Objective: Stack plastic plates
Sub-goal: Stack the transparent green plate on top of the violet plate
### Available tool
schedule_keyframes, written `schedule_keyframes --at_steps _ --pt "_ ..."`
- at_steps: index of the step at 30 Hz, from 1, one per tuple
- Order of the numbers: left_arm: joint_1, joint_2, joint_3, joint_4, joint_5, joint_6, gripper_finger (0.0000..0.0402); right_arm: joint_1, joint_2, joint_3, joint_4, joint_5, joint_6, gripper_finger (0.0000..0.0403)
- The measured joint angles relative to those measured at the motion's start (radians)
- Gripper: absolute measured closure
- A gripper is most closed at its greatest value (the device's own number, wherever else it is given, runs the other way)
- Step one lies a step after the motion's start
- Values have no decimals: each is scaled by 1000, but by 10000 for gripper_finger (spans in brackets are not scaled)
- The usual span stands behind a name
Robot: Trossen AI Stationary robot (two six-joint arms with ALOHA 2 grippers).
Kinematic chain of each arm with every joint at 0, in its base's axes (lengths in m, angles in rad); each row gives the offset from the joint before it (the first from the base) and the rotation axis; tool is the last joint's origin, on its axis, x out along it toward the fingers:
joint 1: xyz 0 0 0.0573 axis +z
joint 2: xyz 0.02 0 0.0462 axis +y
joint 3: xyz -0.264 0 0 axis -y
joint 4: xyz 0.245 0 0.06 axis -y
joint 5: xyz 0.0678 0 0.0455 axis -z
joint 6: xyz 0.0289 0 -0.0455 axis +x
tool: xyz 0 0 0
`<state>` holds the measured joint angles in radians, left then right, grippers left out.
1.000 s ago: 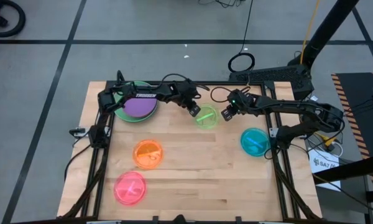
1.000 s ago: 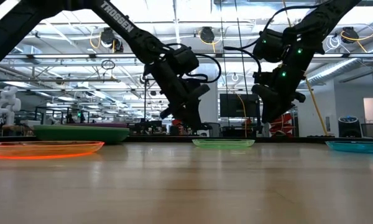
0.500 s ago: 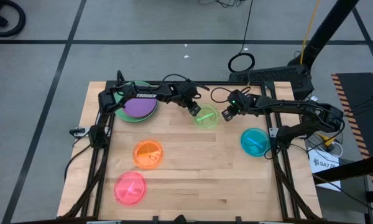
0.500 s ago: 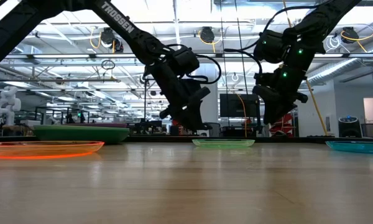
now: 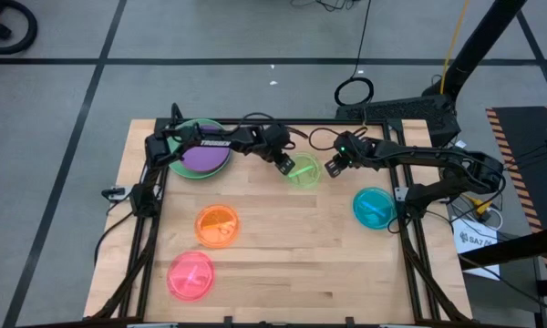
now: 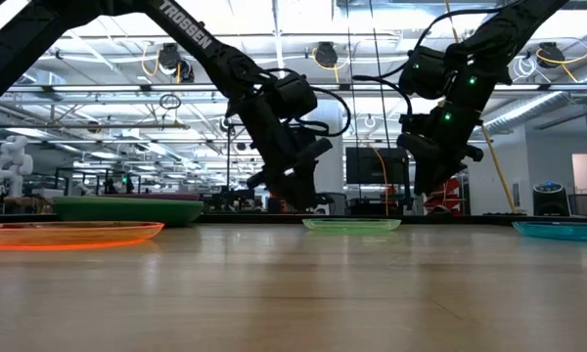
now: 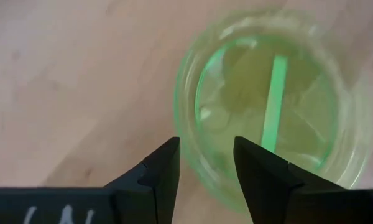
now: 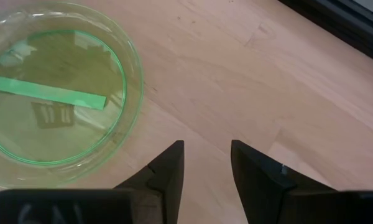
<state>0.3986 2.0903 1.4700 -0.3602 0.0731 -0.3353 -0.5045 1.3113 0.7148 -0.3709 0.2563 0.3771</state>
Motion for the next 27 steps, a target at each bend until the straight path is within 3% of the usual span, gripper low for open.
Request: schedule_keyframes --at_steps 5,14,27 --pt "-10 0 0 -83 0 -7 245 0 0 0 0 0 0 275" --pt "-12 9 0 -55 -14 -3 245 0 0 0 -4 -2 23 275" --pt "-20 30 -1 -49 -18 -15 245 -81 0 -89 85 -132 52 275"
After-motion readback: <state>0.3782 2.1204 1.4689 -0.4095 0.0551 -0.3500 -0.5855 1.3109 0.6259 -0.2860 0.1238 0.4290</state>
